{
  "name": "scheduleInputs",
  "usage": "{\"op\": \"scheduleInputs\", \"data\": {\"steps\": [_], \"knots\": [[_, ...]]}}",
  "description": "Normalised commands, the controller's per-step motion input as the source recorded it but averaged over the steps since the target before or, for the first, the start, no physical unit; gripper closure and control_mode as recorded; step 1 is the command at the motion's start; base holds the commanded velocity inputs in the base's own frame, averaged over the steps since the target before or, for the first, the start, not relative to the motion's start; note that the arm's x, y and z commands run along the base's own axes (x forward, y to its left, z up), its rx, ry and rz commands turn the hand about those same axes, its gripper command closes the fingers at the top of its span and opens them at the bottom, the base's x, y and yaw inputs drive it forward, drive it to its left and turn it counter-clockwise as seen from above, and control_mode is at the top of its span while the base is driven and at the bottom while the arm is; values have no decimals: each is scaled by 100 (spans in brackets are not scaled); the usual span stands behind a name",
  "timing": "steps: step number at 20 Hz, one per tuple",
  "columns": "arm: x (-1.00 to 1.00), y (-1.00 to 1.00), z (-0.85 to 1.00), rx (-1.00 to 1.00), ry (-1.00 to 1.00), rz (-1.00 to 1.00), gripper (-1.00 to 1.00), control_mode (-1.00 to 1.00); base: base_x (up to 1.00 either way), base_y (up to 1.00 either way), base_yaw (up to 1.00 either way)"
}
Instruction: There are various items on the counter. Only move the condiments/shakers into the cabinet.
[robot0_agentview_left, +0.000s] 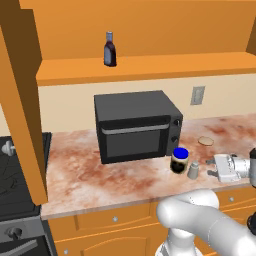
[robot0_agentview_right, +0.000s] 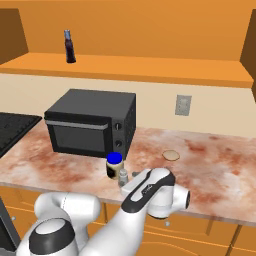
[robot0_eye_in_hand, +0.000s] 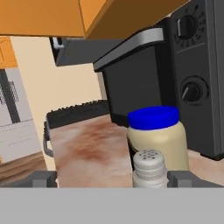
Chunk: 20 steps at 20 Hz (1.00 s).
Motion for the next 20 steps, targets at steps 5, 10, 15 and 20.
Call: {"op": "scheduleInputs", "data": {"steps": [5, 10, 15, 20], "knots": [[5, 0, -18, 0, 0, 0, -100, -100, 0, 0, 0], [13, 0, -9, 0, 0, 0, -100, -100, 0, 0, 0], [16, 0, -8, 0, 0, 0, -100, -100, 0, 0, 0], [21, 0, -9, 0, 0, 0, -100, -100, 0, 0, 0]]}}
